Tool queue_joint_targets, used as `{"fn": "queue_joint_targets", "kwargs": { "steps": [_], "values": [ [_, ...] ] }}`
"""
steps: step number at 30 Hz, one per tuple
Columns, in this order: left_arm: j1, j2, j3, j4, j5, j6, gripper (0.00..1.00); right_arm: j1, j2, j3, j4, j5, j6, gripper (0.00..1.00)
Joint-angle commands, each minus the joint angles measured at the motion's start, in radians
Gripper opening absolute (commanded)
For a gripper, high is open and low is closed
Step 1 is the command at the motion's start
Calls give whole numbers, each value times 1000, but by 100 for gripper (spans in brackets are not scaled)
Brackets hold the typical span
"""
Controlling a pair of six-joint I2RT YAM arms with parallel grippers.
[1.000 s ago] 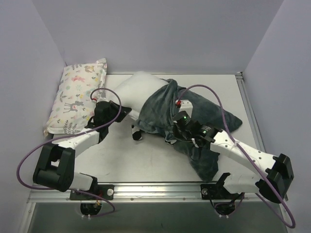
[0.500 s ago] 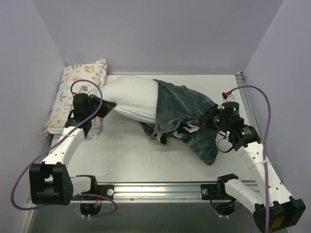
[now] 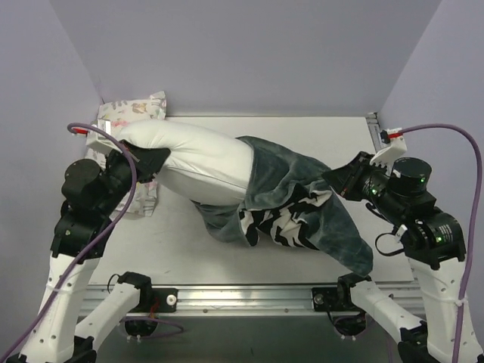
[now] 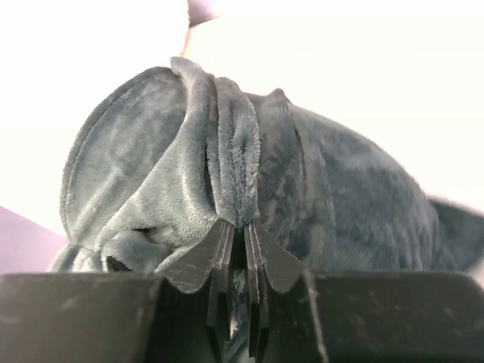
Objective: Remove the pillowcase from the pillow
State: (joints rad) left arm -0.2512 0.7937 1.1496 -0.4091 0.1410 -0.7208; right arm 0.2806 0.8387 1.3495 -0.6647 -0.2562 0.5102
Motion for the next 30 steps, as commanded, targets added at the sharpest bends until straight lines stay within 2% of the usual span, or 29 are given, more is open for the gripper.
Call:
{"fn": "queue_joint_targets", "kwargs": {
  "steps": [1,3,5,8,10,13,16,17,20,25,28,29,30],
  "values": [
    [-8,67,93,33,-163,69,0,-8,74,77,4,23,-52,0],
    [-25,152,104,13,-141,52,0,-9,165,50,62,-30,-50,0],
    [-78,180,78,21,-190,37,0,-6,242,42,105,-48,-55,0],
    [-253,200,45,59,-345,27,0,-6,420,79,171,-28,-76,0],
    [-342,226,36,58,-434,20,0,-6,558,154,204,-20,-91,0],
    [-370,280,39,72,-458,3,1,0,733,284,218,-2,-101,0],
    [-372,352,85,75,-480,20,30,3,887,397,218,6,-101,0],
    [-372,370,102,78,-486,44,50,5,923,428,217,11,-96,0],
    [-365,470,183,101,-465,105,69,6,1043,509,214,40,-101,0],
    [-359,547,315,70,-411,162,76,5,1237,632,203,44,-99,0],
    [-350,529,292,56,-455,158,79,9,1324,691,197,38,-99,0],
    [-338,523,265,49,-457,144,79,14,1347,717,179,41,-102,2],
    [-326,516,251,44,-443,135,80,15,1400,762,166,37,-105,8]
  ]
}}
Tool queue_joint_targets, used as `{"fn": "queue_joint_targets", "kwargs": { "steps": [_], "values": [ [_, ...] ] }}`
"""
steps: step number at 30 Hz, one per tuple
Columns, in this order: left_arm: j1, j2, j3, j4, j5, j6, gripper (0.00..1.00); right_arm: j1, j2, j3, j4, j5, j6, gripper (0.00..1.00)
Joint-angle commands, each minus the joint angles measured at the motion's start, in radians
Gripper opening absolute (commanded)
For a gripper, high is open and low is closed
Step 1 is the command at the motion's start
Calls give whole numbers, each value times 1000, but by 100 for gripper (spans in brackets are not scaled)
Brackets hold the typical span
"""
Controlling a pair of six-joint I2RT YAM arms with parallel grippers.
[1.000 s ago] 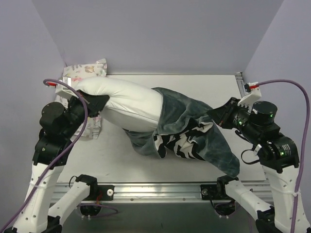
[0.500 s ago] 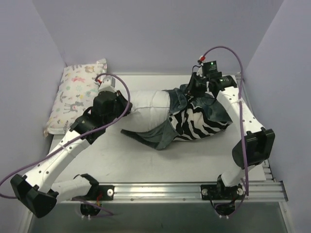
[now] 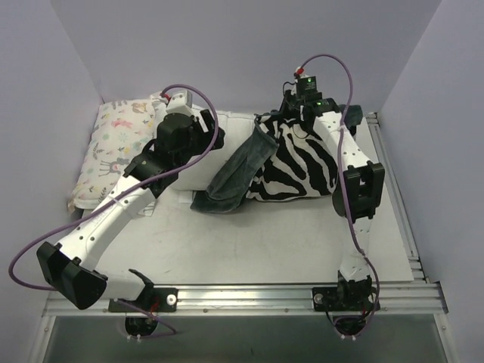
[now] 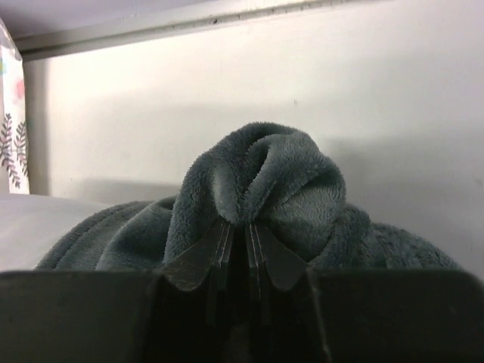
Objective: Remove the pillowcase from the pillow
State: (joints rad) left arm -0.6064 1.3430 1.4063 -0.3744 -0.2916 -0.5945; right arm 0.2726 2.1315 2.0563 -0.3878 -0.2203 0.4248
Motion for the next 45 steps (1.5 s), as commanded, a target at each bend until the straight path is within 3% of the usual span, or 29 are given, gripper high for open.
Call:
{"fn": "queue_joint_targets", "kwargs": {
  "steps": [1,5,8,9,15,25,26,30,33,34,38,41,45],
  "values": [
    [61,-34,-16,5,-4,1,80,20,135,88,-126,-8,-26,10],
    [172,-15,-111,54,87,-34,80,30,168,71,-137,-18,-46,17],
    [244,33,-173,110,175,-57,80,43,139,38,-128,-5,-70,38],
    [260,77,-191,124,208,-62,80,43,113,36,-128,-10,-72,49],
    [306,225,-222,176,285,-97,80,37,-31,34,-151,42,-77,79],
    [292,174,-415,284,292,-174,80,27,-281,86,-112,145,-52,93],
    [287,160,-423,288,292,-180,80,27,-301,97,-115,133,-44,100],
    [261,140,-443,290,289,-182,80,79,-405,44,-117,168,-67,100],
    [260,136,-455,296,292,-180,80,166,-537,-137,-115,247,-96,100],
    [260,133,-457,298,292,-180,80,195,-577,-274,-102,275,-103,100],
    [258,111,-460,301,292,-180,80,442,-798,-641,-10,484,-110,100],
    [258,113,-454,296,292,-183,80,532,-834,-825,62,573,-72,100],
    [251,114,-458,308,315,-194,80,627,-759,-874,119,600,-70,100]
  ]
}}
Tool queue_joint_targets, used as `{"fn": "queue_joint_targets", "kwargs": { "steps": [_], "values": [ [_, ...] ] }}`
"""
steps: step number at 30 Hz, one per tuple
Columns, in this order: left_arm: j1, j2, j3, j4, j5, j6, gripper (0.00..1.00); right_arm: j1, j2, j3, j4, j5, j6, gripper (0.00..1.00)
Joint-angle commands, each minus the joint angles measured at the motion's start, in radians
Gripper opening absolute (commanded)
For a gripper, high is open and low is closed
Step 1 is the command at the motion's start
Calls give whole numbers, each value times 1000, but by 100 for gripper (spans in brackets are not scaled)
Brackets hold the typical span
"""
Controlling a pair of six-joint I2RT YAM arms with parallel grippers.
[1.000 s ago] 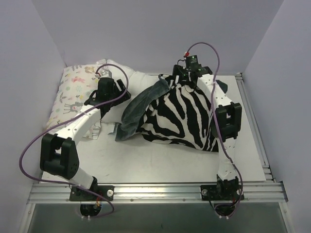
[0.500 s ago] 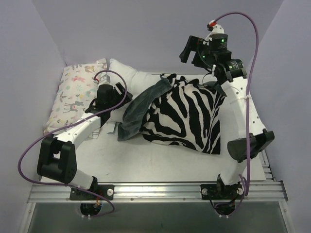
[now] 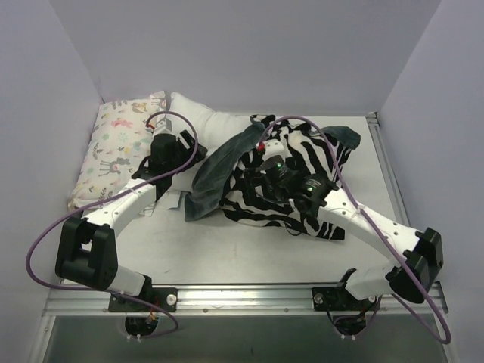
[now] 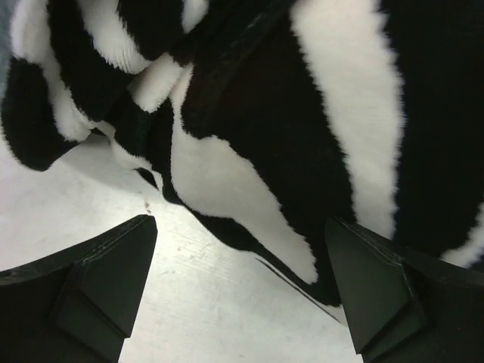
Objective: Remove the pillowcase from the pillow
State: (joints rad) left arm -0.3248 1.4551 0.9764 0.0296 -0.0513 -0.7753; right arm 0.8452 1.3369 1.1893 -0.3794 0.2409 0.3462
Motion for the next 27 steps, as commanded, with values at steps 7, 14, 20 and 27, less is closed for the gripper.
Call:
{"fn": "queue_joint_targets", "kwargs": {
  "steps": [7,14,20,27],
  "values": [
    [-33,-4,-42,-86,74,-15,80,109,248,58,129,271,22,100],
    [-10,-59,-47,-118,88,19,80,23,227,77,14,298,57,22],
    [7,-169,-65,-197,13,-8,84,-57,81,44,14,146,71,5],
    [9,-357,-178,-215,-9,-139,97,-57,77,55,5,83,86,0]
  ]
}}
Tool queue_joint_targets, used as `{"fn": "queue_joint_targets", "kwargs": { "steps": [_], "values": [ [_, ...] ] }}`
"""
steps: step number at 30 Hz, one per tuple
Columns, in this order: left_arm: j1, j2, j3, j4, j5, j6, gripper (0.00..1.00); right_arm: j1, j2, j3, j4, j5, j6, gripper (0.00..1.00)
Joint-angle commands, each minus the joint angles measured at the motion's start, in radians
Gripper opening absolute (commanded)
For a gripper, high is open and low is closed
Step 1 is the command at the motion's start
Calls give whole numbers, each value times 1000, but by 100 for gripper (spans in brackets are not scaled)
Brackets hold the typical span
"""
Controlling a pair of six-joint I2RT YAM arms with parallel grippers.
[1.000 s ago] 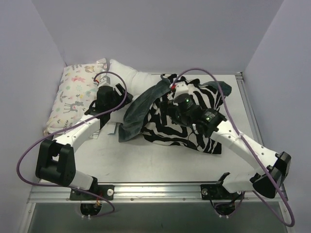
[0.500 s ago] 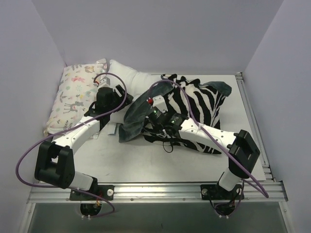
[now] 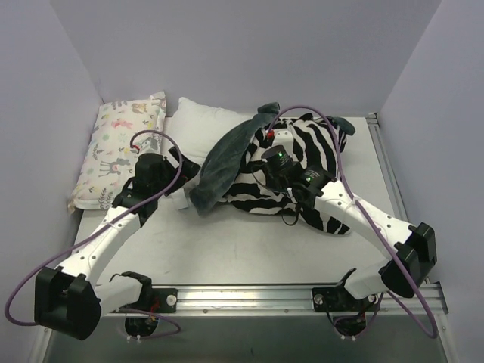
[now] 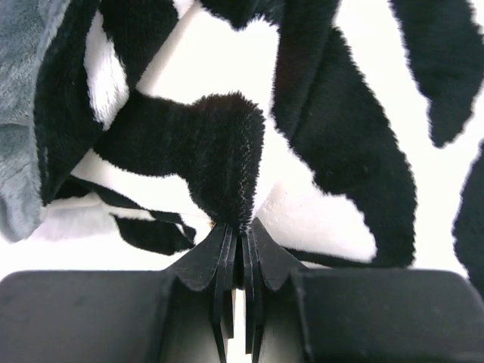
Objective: Remove the pillowcase from the pillow
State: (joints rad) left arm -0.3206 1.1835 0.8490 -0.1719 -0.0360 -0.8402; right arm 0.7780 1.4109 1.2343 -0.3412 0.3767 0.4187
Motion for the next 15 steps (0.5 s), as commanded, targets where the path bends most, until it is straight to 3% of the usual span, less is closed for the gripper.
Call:
{"fn": "queue_joint_targets", "kwargs": {
  "steps": [1,6,13,15],
  "values": [
    [8,-96,-70,21,-25,-109,97,10,6,11,-33,-62,15,0],
    [14,-38,-126,135,-4,-166,97,12,-3,8,-30,-82,25,0],
    [75,119,-280,622,70,-313,97,0,-58,-47,-33,-107,22,0],
    [75,152,-274,666,76,-338,97,0,-61,-65,-35,-110,23,0]
  ]
}}
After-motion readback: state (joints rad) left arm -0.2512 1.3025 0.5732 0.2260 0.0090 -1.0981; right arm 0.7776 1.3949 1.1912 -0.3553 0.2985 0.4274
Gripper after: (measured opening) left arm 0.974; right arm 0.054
